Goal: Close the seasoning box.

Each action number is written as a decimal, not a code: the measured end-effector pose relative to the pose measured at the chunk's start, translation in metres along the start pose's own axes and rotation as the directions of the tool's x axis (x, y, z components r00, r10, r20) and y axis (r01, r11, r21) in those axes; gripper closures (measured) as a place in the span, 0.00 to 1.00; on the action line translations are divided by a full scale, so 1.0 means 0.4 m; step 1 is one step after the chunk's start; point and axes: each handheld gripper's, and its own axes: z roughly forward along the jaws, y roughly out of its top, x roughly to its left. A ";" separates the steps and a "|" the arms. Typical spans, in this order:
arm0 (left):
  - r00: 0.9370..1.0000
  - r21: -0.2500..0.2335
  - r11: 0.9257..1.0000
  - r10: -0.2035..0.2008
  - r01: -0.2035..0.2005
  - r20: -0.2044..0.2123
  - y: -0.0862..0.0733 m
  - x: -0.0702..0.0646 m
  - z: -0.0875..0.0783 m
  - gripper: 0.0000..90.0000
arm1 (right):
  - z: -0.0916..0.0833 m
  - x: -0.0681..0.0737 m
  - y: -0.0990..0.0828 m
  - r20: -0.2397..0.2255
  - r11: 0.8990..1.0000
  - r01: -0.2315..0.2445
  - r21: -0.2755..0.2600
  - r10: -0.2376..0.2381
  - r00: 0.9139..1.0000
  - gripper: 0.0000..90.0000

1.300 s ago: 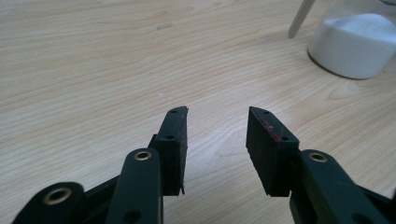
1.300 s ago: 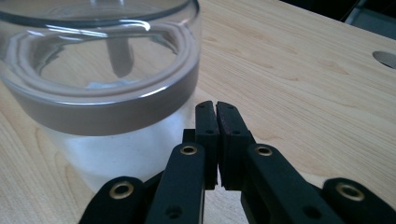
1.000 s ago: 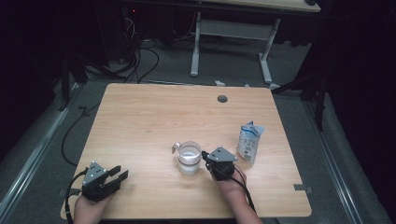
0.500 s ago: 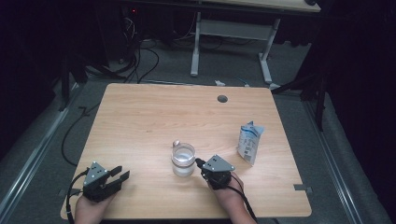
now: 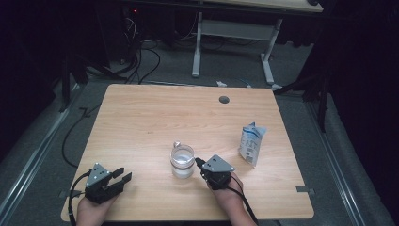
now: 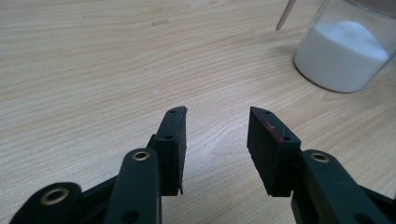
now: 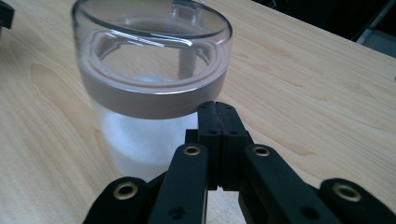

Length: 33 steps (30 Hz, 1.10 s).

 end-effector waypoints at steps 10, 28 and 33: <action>1.000 -0.004 1.000 0.003 -0.003 0.000 0.002 -0.002 -0.002 0.64 | -0.015 0.034 0.002 -0.040 1.000 0.008 -0.026 -0.009 0.999 1.00; 1.000 -0.006 1.000 0.008 -0.008 0.002 0.004 -0.001 -0.006 0.64 | -0.008 0.051 0.003 -0.059 0.999 0.016 -0.029 -0.018 0.998 0.96; 1.000 -0.004 1.000 0.010 -0.010 -0.001 0.002 -0.001 -0.004 0.64 | -0.010 0.016 -0.004 -0.037 1.000 -0.018 -0.020 0.018 0.999 0.90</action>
